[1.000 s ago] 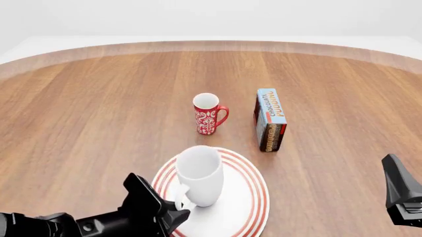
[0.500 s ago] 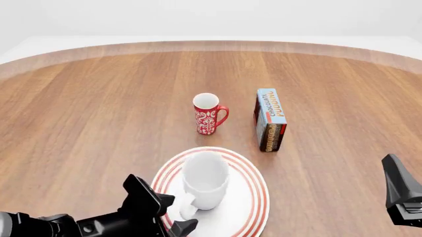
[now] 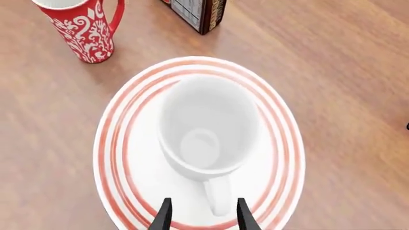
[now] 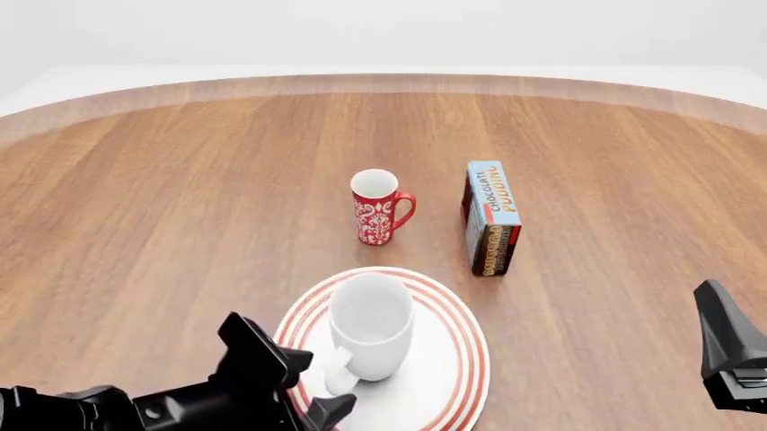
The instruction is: Pick up the white mug and put it on the plate, and put the chocolate pudding to the right of the plate.
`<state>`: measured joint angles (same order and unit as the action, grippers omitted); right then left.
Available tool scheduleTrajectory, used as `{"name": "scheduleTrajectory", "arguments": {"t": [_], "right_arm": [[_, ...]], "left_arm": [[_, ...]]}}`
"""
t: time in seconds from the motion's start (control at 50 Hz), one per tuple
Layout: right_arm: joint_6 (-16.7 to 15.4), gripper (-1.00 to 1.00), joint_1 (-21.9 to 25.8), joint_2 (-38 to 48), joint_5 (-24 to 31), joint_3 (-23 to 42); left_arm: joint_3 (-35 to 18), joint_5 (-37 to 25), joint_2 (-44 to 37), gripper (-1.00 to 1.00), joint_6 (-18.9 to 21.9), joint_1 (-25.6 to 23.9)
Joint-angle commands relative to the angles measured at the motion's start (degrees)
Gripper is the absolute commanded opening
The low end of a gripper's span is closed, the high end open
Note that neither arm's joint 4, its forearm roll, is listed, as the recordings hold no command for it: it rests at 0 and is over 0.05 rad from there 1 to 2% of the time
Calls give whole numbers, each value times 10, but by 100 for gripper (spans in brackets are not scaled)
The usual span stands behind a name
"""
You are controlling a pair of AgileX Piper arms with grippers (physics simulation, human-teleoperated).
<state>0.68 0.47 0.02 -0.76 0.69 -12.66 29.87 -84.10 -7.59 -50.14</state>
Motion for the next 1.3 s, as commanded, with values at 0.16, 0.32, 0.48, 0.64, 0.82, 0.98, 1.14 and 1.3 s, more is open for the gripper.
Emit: {"name": "scheduleTrajectory", "arguments": {"t": [0.16, 0.32, 0.48, 0.64, 0.82, 0.98, 1.14, 1.3], "right_arm": [[0, 100, 0, 0, 0, 0], [0, 100, 0, 0, 0, 0], [0, 100, 0, 0, 0, 0], [0, 100, 0, 0, 0, 0], [0, 100, 0, 0, 0, 0], [0, 100, 0, 0, 0, 0], [0, 100, 0, 0, 0, 0], [0, 100, 0, 0, 0, 0]], "left_arm": [[-8, -61, 75, 100, 9, -12], [-6, -76, 103, 100, 10, -15], [-8, -94, 131, 100, 7, -24], [-15, -131, 174, 100, 19, -17], [-22, -169, 217, 100, 31, -6], [-40, -224, 277, 100, 44, 7], [-58, -263, 320, 100, 71, 27], [-73, -295, 367, 100, 90, 53]]}}
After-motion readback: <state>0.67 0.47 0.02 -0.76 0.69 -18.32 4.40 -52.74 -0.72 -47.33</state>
